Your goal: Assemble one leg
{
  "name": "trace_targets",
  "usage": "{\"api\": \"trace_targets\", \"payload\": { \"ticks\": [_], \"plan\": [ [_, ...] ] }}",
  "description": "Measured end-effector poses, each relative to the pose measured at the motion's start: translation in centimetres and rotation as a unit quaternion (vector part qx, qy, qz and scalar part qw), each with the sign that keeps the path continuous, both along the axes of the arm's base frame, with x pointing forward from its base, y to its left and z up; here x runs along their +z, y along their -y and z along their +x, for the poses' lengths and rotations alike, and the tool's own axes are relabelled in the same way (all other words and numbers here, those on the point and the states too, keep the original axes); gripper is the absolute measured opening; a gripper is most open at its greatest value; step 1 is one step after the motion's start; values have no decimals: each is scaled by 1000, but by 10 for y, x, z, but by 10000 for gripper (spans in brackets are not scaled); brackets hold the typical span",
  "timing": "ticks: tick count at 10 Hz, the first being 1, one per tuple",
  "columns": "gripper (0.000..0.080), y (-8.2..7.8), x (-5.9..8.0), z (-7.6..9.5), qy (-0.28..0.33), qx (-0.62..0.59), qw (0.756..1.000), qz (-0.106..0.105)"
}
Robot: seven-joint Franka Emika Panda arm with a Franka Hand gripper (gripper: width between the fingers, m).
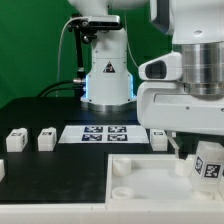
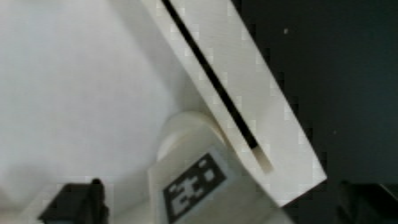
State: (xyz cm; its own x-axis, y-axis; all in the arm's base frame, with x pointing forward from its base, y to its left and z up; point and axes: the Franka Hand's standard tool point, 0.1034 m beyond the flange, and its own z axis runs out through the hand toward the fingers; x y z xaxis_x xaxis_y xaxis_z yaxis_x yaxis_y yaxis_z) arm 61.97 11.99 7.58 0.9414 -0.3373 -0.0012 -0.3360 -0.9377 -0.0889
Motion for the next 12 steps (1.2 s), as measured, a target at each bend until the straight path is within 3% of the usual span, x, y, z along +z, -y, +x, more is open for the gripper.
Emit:
{"api": "trace_targets", "payload": {
  "ticks": [2,3,4,5,6,7,10,12],
  "plan": [
    [649,5,2,5,21,117,993,-11],
    [622,3,1,4,18,81,997,-7],
    [471,3,1,4,18,86,996,-8],
    [471,3,1,4,18,82,996,-7],
    [332,1,1,4,13,27,1000,-1],
    [295,0,1,3,8,-30,1000,4],
    [295,1,1,4,-5,-174,985,16],
    [295,5,-1,6,-17,-345,937,50]
  ]
}}
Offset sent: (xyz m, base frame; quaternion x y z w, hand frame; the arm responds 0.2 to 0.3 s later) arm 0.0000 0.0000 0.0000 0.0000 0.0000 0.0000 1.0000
